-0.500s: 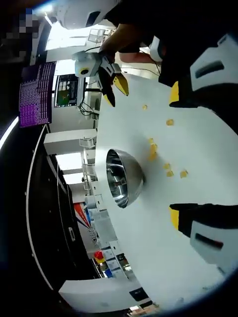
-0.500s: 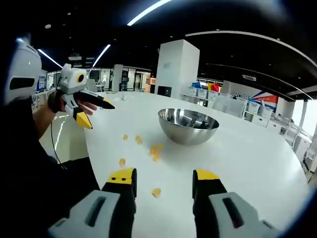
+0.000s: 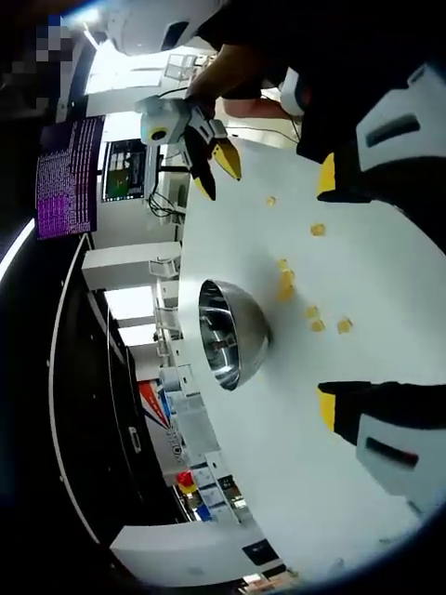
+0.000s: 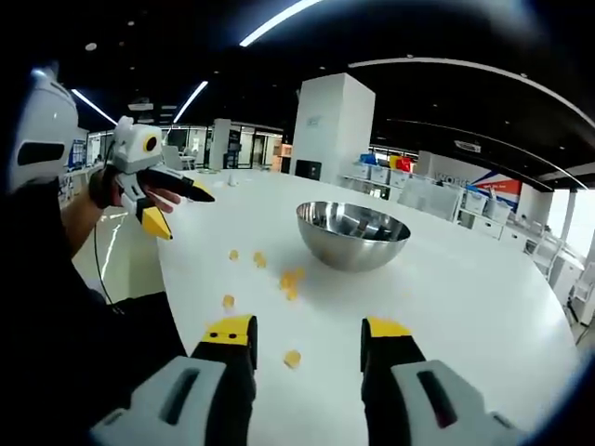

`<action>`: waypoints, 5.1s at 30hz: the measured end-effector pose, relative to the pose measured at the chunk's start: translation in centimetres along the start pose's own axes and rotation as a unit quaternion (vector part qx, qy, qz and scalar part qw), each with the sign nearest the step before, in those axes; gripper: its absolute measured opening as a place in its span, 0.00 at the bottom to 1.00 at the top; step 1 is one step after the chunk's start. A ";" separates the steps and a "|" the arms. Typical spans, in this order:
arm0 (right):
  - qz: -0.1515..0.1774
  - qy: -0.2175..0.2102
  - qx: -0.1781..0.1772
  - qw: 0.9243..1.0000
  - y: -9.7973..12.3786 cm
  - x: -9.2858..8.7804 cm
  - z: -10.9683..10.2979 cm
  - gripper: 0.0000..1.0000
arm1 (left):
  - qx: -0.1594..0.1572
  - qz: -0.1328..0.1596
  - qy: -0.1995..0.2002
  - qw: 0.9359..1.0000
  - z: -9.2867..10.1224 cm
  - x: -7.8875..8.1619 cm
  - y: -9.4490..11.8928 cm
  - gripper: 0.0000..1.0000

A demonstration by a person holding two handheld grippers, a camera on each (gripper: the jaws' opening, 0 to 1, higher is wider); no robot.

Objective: Pick up the QQ candy scattered on the table and place it into the stainless steel bowl on the table

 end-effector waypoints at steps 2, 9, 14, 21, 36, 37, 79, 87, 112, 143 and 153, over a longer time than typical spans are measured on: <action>0.002 -0.001 0.001 1.000 0.0 0.1 0.0 0.41 | 0.000 0.001 0.000 1.000 0.0 0.0 0.0 0.78; 0.000 0.000 -0.001 1.000 0.0 0.0 0.0 0.41 | 0.001 0.001 0.000 1.000 -0.1 0.0 0.0 0.78; -0.001 0.001 0.000 1.000 -0.1 -0.1 -0.1 0.41 | 0.000 -0.001 0.002 1.000 0.0 -0.1 0.0 0.78; -0.004 0.002 0.002 1.000 -0.4 -0.4 -0.3 0.40 | 0.001 0.000 0.003 1.000 0.0 -0.2 0.0 0.79; -0.031 -0.004 0.015 0.999 -3.2 -3.0 -1.6 0.28 | 0.004 -0.008 0.006 1.000 -0.1 -0.8 -0.1 0.79; -0.036 0.003 0.017 0.999 -3.5 -3.2 -1.7 0.27 | 0.004 -0.009 0.006 1.000 -0.1 -0.8 -0.2 0.79; -0.032 -0.009 0.010 0.999 -3.5 -2.9 -0.6 0.05 | -0.010 -0.003 0.009 1.000 -0.1 -0.4 -0.8 0.77; 0.019 0.019 -0.003 1.000 -2.4 2.5 0.3 0.05 | -0.004 -0.004 0.006 1.000 -0.5 -0.5 -0.7 0.77; 0.113 -0.008 0.013 0.994 -10.4 14.5 5.8 0.04 | 0.004 -0.006 -0.001 1.000 -0.5 -0.4 0.2 0.76; 0.066 -0.062 0.032 0.995 -15.7 11.0 5.8 0.07 | 0.005 -0.016 -0.003 1.000 -0.2 -0.8 0.1 0.74; 0.069 -0.060 0.033 0.995 -15.7 11.2 5.9 0.11 | 0.007 -0.014 -0.006 1.000 -0.2 -0.7 0.2 0.73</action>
Point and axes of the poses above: the point that each gripper's makers call its tool centre point, and the gripper's own axes: y roughly backward along the fingers, z roughly to its right, x roughly out of its top, the point moved 6 cm from there along y, roughly backward along the fingers, and after that the axes turned 6 degrees about -y, right-handed, at the moved point
